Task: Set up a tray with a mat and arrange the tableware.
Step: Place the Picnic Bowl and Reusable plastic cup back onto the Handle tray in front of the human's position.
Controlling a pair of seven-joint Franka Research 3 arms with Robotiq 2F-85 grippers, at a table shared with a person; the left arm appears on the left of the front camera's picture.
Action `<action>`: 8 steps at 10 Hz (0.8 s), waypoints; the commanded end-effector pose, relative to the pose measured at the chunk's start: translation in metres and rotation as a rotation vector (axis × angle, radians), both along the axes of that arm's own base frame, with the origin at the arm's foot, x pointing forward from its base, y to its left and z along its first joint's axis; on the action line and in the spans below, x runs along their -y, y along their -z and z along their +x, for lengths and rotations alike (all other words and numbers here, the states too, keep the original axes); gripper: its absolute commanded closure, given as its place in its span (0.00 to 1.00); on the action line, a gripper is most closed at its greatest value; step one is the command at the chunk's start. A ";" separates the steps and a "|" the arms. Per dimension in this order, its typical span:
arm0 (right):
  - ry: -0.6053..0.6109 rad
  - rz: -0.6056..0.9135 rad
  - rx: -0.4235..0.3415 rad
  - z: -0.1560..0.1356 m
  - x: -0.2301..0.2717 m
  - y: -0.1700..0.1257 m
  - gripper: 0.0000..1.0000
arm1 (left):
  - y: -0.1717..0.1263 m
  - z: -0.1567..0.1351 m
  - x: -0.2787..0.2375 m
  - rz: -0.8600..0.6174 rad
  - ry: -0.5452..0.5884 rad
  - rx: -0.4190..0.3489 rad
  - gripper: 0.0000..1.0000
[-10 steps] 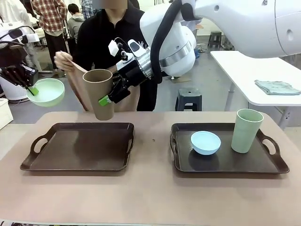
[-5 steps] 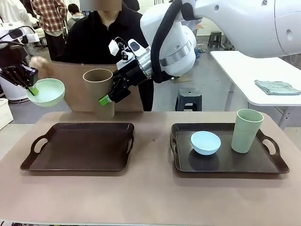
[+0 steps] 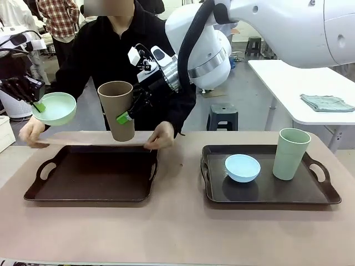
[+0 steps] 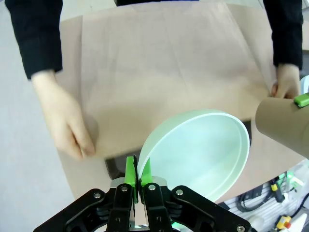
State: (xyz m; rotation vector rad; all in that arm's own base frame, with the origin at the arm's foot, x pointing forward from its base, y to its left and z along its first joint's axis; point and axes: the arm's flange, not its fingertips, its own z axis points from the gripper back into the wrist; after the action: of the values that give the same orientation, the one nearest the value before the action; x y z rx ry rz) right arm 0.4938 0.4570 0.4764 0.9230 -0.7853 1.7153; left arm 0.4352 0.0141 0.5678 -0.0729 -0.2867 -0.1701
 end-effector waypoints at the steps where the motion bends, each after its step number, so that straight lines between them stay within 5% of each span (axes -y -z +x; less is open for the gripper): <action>1: 0.004 0.019 -0.019 0.000 0.000 -0.002 0.24 | -0.002 0.001 -0.001 0.002 0.004 0.004 1.00; 8: 0.004 0.019 -0.019 0.000 0.000 -0.002 0.24 | -0.002 0.001 -0.001 0.002 0.004 0.004 1.00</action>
State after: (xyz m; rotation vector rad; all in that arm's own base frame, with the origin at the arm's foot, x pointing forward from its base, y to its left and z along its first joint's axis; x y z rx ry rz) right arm 0.4938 0.4570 0.4764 0.9230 -0.7853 1.7153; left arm 0.4352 0.0142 0.5678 -0.0729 -0.2867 -0.1701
